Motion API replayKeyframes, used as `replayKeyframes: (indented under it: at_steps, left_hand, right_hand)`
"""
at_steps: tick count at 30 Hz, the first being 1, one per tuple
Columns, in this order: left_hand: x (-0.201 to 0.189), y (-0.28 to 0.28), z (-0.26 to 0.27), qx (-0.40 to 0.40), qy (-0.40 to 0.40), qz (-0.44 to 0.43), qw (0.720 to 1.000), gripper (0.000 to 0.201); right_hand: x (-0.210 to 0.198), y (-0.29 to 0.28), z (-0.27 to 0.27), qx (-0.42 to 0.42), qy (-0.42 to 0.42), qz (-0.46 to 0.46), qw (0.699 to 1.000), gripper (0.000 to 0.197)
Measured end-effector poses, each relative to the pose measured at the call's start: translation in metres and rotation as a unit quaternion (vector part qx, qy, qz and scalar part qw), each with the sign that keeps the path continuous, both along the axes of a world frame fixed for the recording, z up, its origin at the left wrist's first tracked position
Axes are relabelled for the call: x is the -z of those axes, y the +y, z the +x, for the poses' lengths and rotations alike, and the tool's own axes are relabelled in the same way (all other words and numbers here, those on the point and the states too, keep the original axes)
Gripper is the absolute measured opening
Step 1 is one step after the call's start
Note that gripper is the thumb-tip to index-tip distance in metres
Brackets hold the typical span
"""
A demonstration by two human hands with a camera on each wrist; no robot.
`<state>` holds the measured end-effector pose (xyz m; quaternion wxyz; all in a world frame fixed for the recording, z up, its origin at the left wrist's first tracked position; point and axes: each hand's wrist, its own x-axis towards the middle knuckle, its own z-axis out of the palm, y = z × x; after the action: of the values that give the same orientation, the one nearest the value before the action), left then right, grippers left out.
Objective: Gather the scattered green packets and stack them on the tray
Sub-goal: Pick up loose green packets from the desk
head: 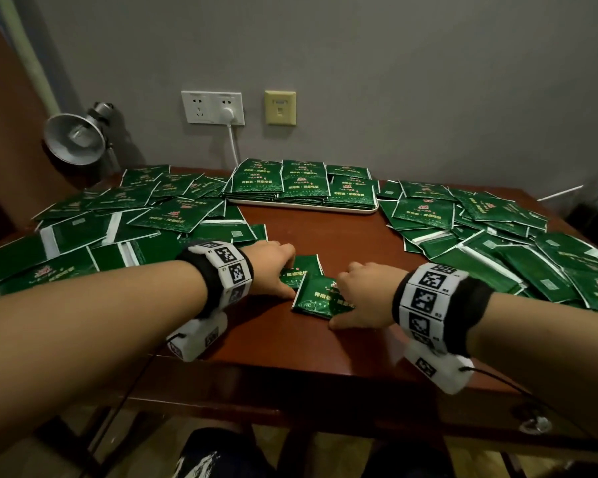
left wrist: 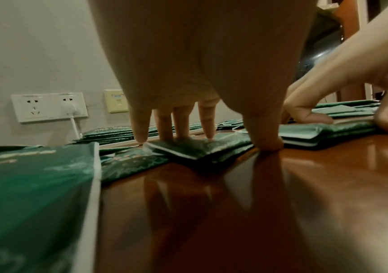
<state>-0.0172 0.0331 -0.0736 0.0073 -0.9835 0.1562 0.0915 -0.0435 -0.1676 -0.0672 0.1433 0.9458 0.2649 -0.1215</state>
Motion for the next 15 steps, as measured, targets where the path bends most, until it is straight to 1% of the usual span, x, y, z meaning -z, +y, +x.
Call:
replayKeyframes:
  at_steps: [2, 3, 6, 9, 13, 15]
  left_hand:
    - [0.0, -0.001, 0.001, 0.005, -0.009, -0.019, 1.0, 0.04]
    - [0.0, -0.002, 0.002, 0.009, -0.011, -0.025, 1.0, 0.034]
    - [-0.002, -0.002, 0.004, 0.016, -0.01, -0.029, 0.999, 0.025]
    - [-0.004, -0.001, 0.007, 0.019, -0.004, -0.018, 1.0, 0.027]
    - [0.0, -0.003, 0.011, 0.026, 0.014, -0.026, 0.999, 0.044]
    - [0.001, -0.005, 0.014, 0.033, 0.015, -0.034, 0.999, 0.04]
  right_hand:
    - [-0.002, -0.001, 0.005, -0.03, -0.006, 0.029, 0.999, 0.046]
    - [-0.003, -0.002, 0.006, -0.041, -0.013, 0.037, 0.998, 0.04]
    - [-0.003, -0.005, 0.011, -0.054, -0.028, 0.039, 0.997, 0.033]
    - [-0.004, -0.009, 0.016, -0.045, -0.021, 0.046, 0.998, 0.033]
    - [-0.01, -0.02, 0.027, -0.029, -0.02, 0.065, 0.997, 0.033]
    - [-0.016, -0.026, 0.036, -0.016, -0.027, 0.08, 0.996, 0.033]
